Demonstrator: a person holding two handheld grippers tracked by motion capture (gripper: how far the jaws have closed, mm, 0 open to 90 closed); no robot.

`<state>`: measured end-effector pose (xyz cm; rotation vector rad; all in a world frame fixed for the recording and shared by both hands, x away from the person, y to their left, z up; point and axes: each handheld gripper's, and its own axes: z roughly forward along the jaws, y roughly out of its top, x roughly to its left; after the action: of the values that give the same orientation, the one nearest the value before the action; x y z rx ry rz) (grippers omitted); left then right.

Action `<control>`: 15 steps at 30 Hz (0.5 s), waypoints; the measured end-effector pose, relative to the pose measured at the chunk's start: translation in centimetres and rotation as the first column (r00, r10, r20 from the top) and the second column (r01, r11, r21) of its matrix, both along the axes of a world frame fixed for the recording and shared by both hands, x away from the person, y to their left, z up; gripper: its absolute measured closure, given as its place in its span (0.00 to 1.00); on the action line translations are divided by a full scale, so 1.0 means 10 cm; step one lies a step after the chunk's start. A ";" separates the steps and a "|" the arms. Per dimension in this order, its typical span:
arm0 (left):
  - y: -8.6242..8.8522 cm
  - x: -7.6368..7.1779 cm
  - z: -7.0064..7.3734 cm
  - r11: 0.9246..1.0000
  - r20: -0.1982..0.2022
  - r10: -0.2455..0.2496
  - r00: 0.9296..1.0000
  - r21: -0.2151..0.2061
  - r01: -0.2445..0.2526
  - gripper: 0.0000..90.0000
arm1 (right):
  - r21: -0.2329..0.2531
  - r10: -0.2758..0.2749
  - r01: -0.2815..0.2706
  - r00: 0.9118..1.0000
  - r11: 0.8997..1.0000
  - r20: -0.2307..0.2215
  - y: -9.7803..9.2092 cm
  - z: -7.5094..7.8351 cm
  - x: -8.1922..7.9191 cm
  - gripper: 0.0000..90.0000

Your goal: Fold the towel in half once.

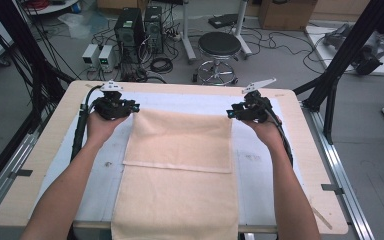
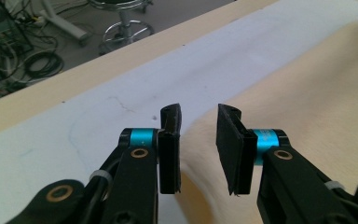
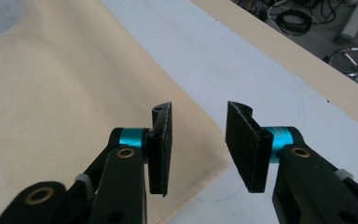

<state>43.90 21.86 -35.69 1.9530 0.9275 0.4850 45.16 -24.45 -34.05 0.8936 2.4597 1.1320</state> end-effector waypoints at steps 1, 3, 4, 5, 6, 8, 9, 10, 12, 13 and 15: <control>0.03 -0.04 -0.03 1.000 0.004 -0.009 1.000 -0.008 0.009 0.75 | 0.006 0.008 -0.008 1.000 1.000 0.001 -0.01 -0.02 -0.03 0.66; 0.07 -0.12 -0.08 0.999 0.010 -0.020 1.000 -0.031 0.020 0.73 | -0.004 0.023 -0.023 1.000 1.000 0.002 0.00 -0.04 -0.10 0.65; 0.09 -0.17 -0.10 0.999 0.014 -0.033 0.999 -0.040 0.033 0.72 | -0.008 0.032 -0.032 0.999 0.999 0.004 0.01 -0.04 -0.15 0.64; 0.11 -0.22 -0.12 0.998 0.017 -0.044 0.999 -0.040 0.044 0.71 | -0.010 0.047 -0.047 0.999 0.999 0.000 0.02 -0.04 -0.20 0.63; 0.12 -0.29 -0.14 0.997 0.024 -0.060 0.998 -0.050 0.061 0.70 | -0.017 0.058 -0.058 0.998 0.998 0.003 0.04 -0.05 -0.25 0.62; 0.13 -0.39 -0.17 0.995 0.017 -0.091 0.996 -0.047 0.091 0.69 | -0.028 0.085 -0.084 0.996 0.996 0.013 0.07 -0.05 -0.37 0.60; 0.13 -0.46 -0.19 0.994 0.022 -0.100 0.995 -0.041 0.101 0.67 | -0.018 0.097 -0.096 0.995 0.995 0.020 0.09 -0.05 -0.44 0.59; 0.13 -0.53 -0.21 0.993 0.034 -0.112 0.993 -0.036 0.113 0.66 | -0.025 0.110 -0.109 0.994 0.994 0.018 0.10 -0.06 -0.51 0.58; 0.13 -0.67 -0.26 0.990 0.040 -0.132 0.990 -0.047 0.134 0.65 | -0.036 0.133 -0.132 0.991 0.991 0.026 0.12 -0.10 -0.67 0.58; 0.13 -0.73 -0.29 0.988 0.044 -0.148 0.988 -0.037 0.150 0.64 | -0.032 0.139 -0.139 0.990 0.990 0.027 0.12 -0.12 -0.72 0.57; 0.13 -0.86 -0.36 0.983 0.040 -0.177 0.983 -0.033 0.178 0.63 | -0.039 0.159 -0.158 0.987 0.987 0.034 0.13 -0.19 -0.87 0.57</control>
<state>35.27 23.19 -39.30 1.9661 0.7259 0.3964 36.45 -23.16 -35.97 0.6707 2.5499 1.1403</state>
